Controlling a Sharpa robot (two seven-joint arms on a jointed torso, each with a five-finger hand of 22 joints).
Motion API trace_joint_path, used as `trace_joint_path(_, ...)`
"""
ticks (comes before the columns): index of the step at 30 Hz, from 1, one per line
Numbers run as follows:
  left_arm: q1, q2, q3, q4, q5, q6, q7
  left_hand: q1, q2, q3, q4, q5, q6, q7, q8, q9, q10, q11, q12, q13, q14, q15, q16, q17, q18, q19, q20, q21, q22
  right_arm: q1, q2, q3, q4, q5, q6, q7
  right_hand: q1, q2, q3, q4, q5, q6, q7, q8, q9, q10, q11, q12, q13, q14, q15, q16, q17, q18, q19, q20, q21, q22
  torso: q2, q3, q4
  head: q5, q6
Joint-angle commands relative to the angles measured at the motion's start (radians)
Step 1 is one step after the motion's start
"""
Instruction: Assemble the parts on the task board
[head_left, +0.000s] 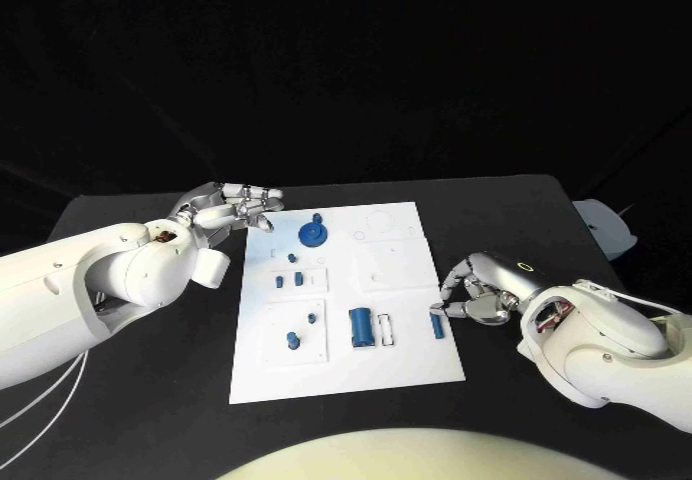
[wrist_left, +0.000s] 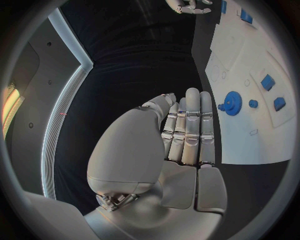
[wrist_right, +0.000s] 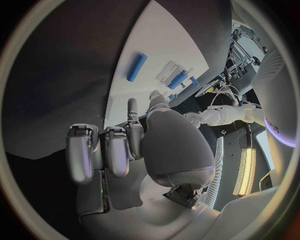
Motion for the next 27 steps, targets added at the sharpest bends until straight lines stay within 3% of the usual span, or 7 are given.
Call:
trace_joint_path(1,0.0,0.002,0.0,0.0,-0.001,0.016,0.009,0.001,0.006,0.004,0.0,0.0,-0.008,0.001,0.003,-0.001,-0.009,0.001,0.003,0.001,0.002,0.005,-0.003,-0.001,0.005,0.004,0.001,-0.006,-0.002,-0.005,-0.001,-0.001,-0.004,-0.07,0.05,-0.021,0.003,-0.003,-0.007,0.005,-0.004,0.003,0.0,-0.006,-0.001,0.003,0.006,0.002,0.07,0.077,0.008,-0.004,0.143,-0.001,0.062,0.008,0.006,0.235,0.002,0.0008,0.0019,-0.005,-0.003)
trace_joint_path(7,0.0,0.001,-0.001,0.0,-0.001,0.016,0.008,0.001,0.006,0.004,0.0,0.0,-0.008,0.001,0.003,-0.001,-0.009,0.001,0.003,0.001,0.002,0.005,-0.003,-0.001,0.005,0.004,0.001,-0.006,-0.002,-0.021,0.005,-0.003,-0.011,-0.081,0.076,-0.031,-0.003,-0.002,-0.008,0.013,-0.004,0.014,-0.003,-0.005,-0.001,0.005,0.004,0.005,0.072,0.078,0.007,-0.003,0.145,-0.001,0.063,0.009,0.008,0.236,0.001,-0.0005,0.003,-0.007,-0.008)
trace_joint_path(27,0.0,-0.002,-0.001,0.0,-0.001,0.018,0.007,0.001,0.006,0.004,0.0,0.0,-0.008,0.001,0.003,-0.001,-0.009,0.001,0.003,0.001,0.002,0.005,-0.003,-0.001,0.005,0.004,0.001,-0.006,-0.002,-0.059,0.067,-0.005,-0.067,-0.087,0.115,-0.036,0.01,0.01,0.001,0.016,0.008,0.026,-0.01,-0.008,-0.003,0.006,-0.001,0.004,0.072,0.078,0.003,-0.003,0.145,-0.001,0.064,0.008,0.009,0.236,0.001,0.0008,0.0024,0.0,-0.016)
